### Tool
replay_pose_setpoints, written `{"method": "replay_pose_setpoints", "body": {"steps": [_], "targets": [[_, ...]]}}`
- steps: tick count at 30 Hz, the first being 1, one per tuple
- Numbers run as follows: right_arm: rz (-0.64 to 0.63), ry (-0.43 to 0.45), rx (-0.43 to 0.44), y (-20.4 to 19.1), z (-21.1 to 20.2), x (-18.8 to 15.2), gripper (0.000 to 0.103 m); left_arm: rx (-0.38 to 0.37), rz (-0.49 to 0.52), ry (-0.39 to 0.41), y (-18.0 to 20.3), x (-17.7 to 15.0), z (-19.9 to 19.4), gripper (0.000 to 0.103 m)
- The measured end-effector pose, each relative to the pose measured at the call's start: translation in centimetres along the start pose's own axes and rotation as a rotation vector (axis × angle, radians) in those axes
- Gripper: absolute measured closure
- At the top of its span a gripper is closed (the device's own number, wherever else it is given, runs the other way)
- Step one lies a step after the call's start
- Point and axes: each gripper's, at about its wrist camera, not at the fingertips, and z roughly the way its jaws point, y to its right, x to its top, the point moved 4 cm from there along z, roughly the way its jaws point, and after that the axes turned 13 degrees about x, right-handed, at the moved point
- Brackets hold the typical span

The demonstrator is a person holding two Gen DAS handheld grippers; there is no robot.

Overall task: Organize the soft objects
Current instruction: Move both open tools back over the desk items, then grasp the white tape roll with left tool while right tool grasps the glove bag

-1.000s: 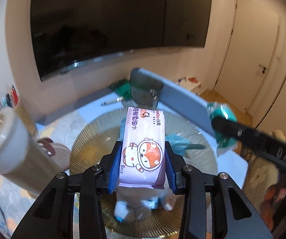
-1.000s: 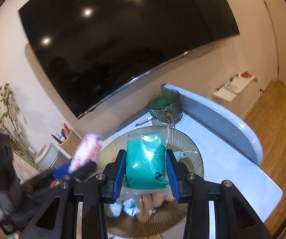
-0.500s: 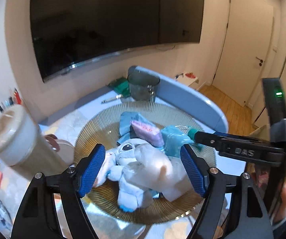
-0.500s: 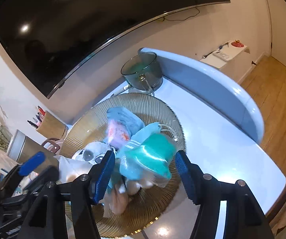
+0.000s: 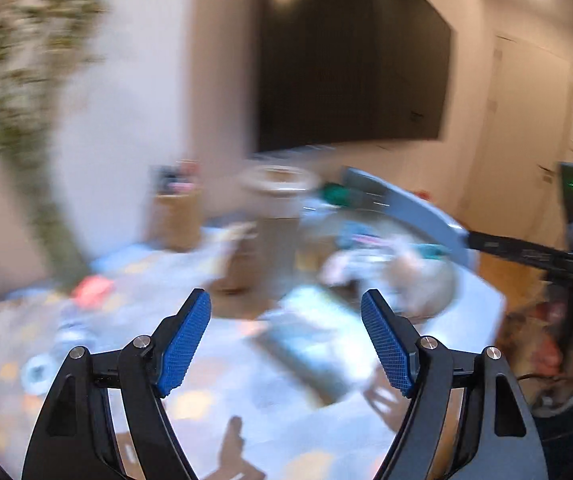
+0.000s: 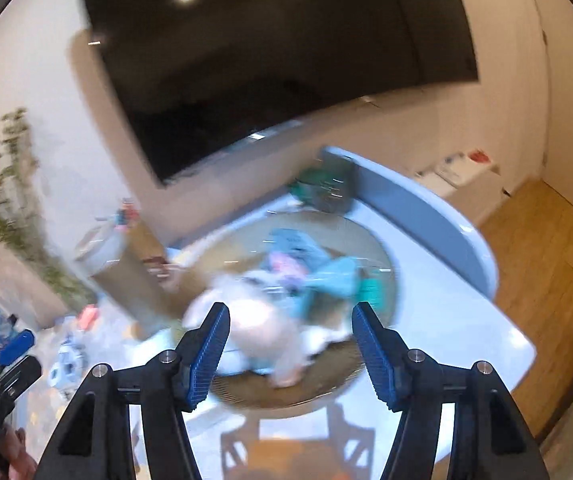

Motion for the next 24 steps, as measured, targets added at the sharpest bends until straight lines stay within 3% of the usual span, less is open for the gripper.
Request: {"method": "replay_pose_setpoints", "body": {"steps": [3,8,11,16,18,21,24], "targets": [[-0.062,-0.017,0.099,-5.2,0.7,-1.1,0.041,0.158,-0.030,0.003,-7.0,-1.5,-1.0,0.027],[-0.216,-0.088,0.230,-15.5,3.9,-4.0,0.041,0.263,-0.149,-0.061,-17.6,-3.7,-1.8,0.027],[-0.305,-0.158,0.284,-21.0,6.8,-6.5,0.041,0.336,-0.215,-0.059,-22.3,-5.5,-2.3,0.027],[-0.403,-0.305,0.381,-27.8,12.7,-10.8,0.041,0.338,-0.298,-0.125,-27.4,-8.9,-0.2,0.027],[-0.431,-0.358,0.427,-30.0,15.1,-12.1,0.041,0.280,-0.311,-0.191,-28.2,-10.2,2.0,0.027],[-0.484,-0.431,0.478,-32.7,18.2,-14.0,0.041,0.175,-0.248,-0.298,-26.9,-11.9,5.6,0.027],[-0.519,-0.533,0.523,-34.5,21.6,-15.9,0.041,0.230,-0.150,-0.350,-25.7,-12.9,8.5,0.027]]}}
